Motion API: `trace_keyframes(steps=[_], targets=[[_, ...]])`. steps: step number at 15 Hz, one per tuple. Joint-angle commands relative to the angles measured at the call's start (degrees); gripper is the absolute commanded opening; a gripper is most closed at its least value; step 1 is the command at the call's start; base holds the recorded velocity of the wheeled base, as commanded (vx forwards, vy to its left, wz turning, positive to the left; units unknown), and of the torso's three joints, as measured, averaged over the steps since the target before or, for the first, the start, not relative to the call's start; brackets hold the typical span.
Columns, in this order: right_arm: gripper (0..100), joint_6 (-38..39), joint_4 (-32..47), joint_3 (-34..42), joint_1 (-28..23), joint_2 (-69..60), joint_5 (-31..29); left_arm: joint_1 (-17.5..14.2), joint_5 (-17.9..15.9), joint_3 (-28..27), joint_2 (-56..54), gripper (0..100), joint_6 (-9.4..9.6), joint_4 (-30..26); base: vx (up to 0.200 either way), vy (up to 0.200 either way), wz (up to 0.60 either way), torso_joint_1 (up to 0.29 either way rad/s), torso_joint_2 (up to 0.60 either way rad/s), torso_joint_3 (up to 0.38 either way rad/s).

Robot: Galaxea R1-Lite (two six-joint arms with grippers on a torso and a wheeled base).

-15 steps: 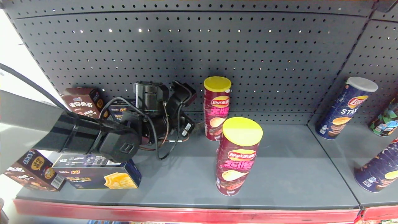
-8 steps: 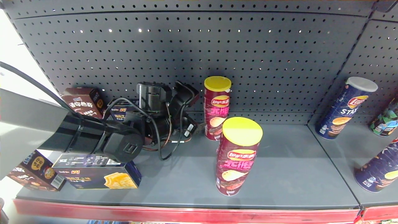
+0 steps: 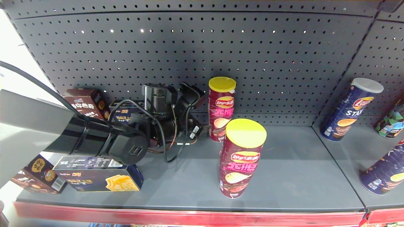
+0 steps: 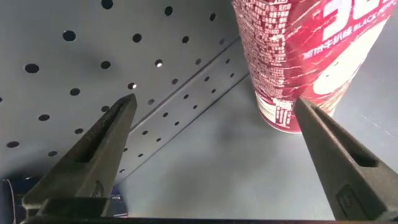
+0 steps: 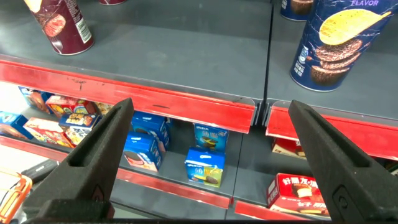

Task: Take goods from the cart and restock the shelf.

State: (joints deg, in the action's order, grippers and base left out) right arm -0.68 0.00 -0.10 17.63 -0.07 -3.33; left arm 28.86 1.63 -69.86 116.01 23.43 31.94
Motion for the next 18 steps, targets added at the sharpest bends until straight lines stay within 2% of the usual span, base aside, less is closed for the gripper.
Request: trace_keyframes(steps=[1,4,7,18], targets=[[100,-0.02,0.0,0.01,0.04,0.07,-0.01,-0.47,0.04,-0.1,-0.17,100,0.04,0.05,0.0,0.0,0.0,0.0,0.0,0.0],[100,-0.02,0.0,0.01,0.04,0.07,-0.01,-0.64,0.65,-0.27,-0.08,100,0.21,0.05,0.0,0.0,0.0,0.0,0.0,0.0],[100,-0.02,0.0,0.01,0.04,0.07,-0.01,-0.47,3.64,-3.35,1.77,100,0.12,0.05,0.0,0.0,0.0,0.0,0.0,0.0],[100,-0.02,0.0,0.01,0.04,0.07,-0.01,0.32,3.82,-3.61,2.12,100,-0.05,0.14,0.0,0.0,0.0,0.0,0.0,0.0]])
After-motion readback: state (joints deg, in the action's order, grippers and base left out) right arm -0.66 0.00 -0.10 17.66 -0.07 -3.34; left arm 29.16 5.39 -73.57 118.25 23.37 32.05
